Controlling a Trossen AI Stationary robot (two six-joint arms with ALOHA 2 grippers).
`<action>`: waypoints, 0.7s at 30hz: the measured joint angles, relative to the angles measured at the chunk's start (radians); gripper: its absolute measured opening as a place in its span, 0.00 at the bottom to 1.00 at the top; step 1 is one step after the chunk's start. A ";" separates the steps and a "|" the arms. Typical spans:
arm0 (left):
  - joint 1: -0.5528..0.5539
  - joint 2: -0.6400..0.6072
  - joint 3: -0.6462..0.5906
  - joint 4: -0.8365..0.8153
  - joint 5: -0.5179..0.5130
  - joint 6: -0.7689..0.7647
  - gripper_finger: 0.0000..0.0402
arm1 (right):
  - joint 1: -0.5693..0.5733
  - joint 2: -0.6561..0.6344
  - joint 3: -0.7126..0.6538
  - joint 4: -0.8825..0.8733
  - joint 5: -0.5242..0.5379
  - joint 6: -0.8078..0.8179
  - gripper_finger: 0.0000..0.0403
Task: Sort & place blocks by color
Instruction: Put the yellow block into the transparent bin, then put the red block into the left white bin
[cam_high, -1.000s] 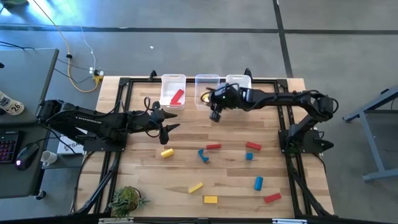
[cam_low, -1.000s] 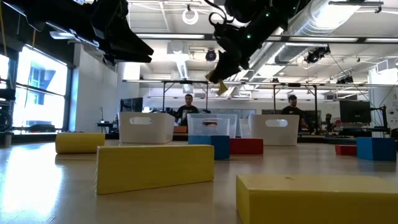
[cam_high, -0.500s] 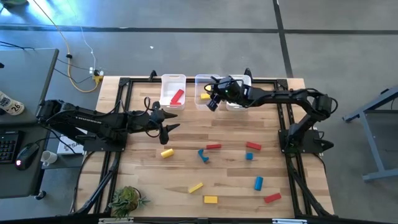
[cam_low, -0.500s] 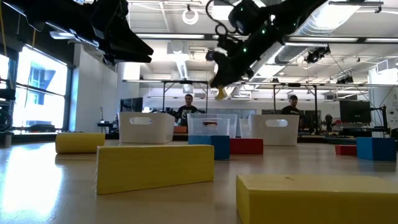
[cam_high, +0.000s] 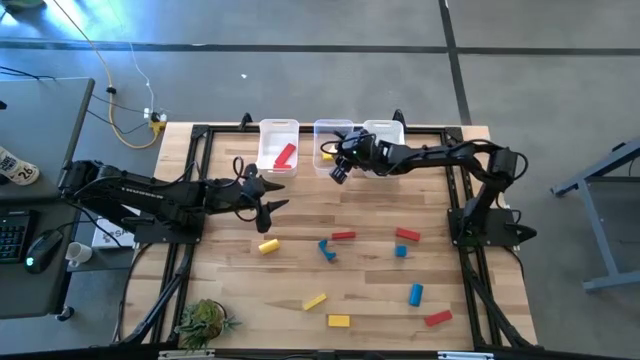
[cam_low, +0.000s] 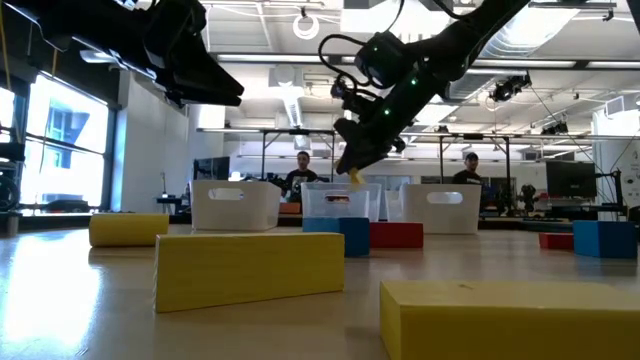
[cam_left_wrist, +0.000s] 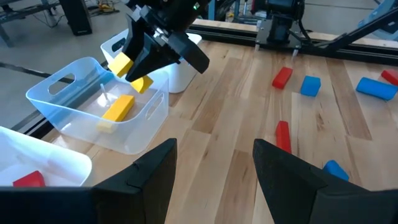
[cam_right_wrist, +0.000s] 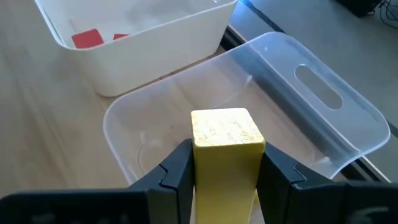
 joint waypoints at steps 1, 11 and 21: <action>0.000 0.000 0.000 0.000 0.000 0.000 0.50 | 0.000 0.000 0.000 0.001 0.000 0.000 0.27; -0.006 0.000 0.000 -0.008 0.007 0.000 0.50 | 0.000 0.000 0.000 0.003 0.016 -0.005 0.50; -0.046 0.000 0.004 -0.017 0.006 0.000 0.50 | 0.003 0.000 0.062 -0.019 0.022 -0.035 0.61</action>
